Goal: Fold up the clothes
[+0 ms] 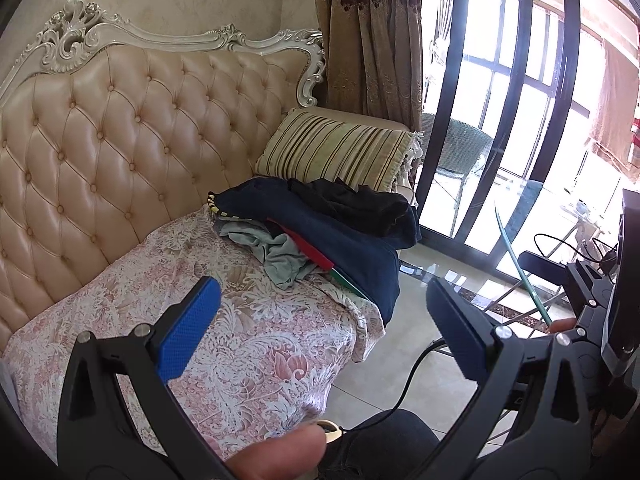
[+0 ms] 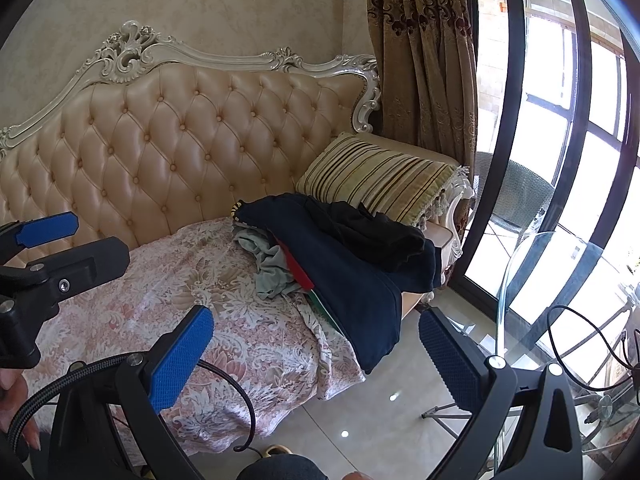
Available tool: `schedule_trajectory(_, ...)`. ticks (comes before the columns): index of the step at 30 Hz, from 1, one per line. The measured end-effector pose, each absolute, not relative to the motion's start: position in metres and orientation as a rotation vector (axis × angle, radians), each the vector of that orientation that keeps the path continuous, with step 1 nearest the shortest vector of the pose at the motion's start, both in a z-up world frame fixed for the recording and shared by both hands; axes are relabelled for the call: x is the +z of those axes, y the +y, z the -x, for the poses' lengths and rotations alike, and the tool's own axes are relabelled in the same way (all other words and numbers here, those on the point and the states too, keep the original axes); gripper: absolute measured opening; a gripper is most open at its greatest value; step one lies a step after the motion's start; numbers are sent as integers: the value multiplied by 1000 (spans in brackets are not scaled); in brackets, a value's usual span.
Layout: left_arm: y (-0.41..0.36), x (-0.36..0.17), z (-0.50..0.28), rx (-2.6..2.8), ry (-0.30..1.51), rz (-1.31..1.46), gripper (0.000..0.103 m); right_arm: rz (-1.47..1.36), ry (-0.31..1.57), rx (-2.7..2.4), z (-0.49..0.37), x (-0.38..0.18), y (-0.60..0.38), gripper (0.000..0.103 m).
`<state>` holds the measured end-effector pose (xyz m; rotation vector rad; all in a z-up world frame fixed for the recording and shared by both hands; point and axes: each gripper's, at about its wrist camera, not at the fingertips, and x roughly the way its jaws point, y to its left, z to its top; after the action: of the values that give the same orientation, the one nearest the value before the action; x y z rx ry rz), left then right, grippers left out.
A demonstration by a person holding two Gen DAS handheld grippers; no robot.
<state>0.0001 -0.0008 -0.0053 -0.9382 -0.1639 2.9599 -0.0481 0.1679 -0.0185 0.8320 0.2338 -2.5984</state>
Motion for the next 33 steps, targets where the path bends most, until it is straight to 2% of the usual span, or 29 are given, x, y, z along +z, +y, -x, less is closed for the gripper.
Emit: schedule_trajectory(33,0,0,1,2970,-168,958,103,-822,237,-2594,47,-14,164,103)
